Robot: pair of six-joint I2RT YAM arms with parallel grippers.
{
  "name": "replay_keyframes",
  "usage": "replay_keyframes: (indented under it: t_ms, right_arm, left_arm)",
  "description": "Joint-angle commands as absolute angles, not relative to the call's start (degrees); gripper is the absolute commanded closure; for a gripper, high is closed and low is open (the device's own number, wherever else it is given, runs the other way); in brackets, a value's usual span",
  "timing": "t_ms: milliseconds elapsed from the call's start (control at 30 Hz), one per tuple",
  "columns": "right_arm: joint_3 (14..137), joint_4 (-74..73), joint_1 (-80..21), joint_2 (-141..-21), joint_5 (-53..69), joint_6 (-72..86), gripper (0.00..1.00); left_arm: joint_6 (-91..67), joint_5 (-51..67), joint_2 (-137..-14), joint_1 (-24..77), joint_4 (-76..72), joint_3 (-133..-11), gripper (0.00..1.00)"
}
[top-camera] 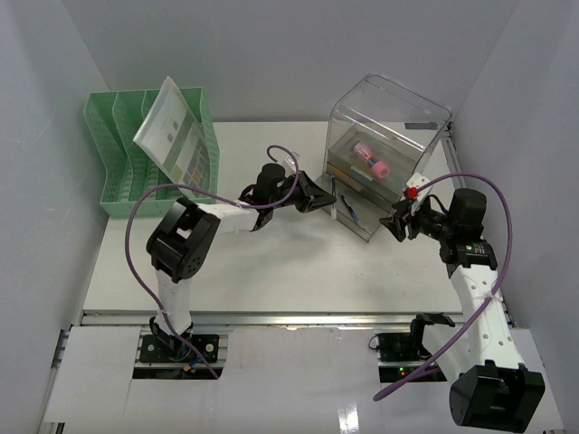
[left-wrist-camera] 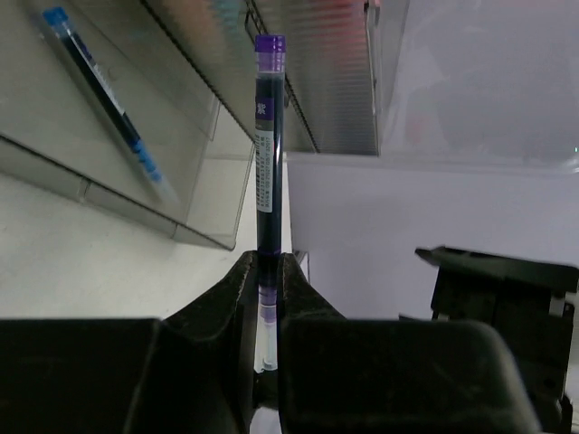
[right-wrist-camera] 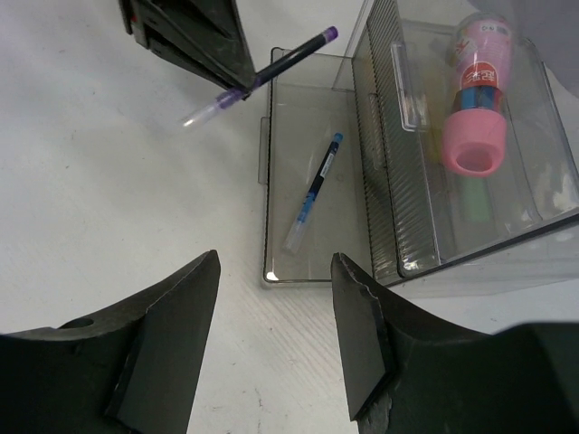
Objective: Organize the desk
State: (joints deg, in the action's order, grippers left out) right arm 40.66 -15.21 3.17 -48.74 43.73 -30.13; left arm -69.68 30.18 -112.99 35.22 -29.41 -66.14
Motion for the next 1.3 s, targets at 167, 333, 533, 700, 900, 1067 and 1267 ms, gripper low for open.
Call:
replay_keyframes:
  t_ms: [167,333,533,700,900,1067,1267]
  right_arm:
    - [40.05,-12.37,4.57,-47.46,46.05,-28.92,0.41]
    - [39.81,-12.22,4.84,-47.64,46.14,-28.93,0.41]
    - [39.30,-13.11,4.92,-48.21,47.37,-30.59,0.40]
    - [39.41,-19.32,4.89,-49.67,57.11,-40.08,0.42]
    - [39.90,-28.56,2.10,-52.56,61.17,-53.61,0.57]
    - [41.13,-25.10,-11.21,-57.04,46.11,-50.89,0.73]
    - [44.03,-16.59,-29.11,-67.03,20.84,-37.89,0.92]
  left_arm:
    - [-80.73,19.86,-119.74,35.71,-30.08,-75.65,0.71]
    - [-81.29,22.29,-124.99,35.86,-28.53,-82.18,0.45]
    - [-78.69,25.01,-125.64,35.80,-28.42,-83.67,0.33]
    - [-71.26,28.32,-118.90,35.28,-30.82,-78.58,0.02]
    - [-60.29,38.32,-105.45,31.38,-35.67,-65.30,0.02]
    - [-39.29,39.23,-86.57,27.03,-20.15,-53.51,0.02]
    - [-17.56,23.43,-65.97,25.78,4.36,-46.08,0.02]
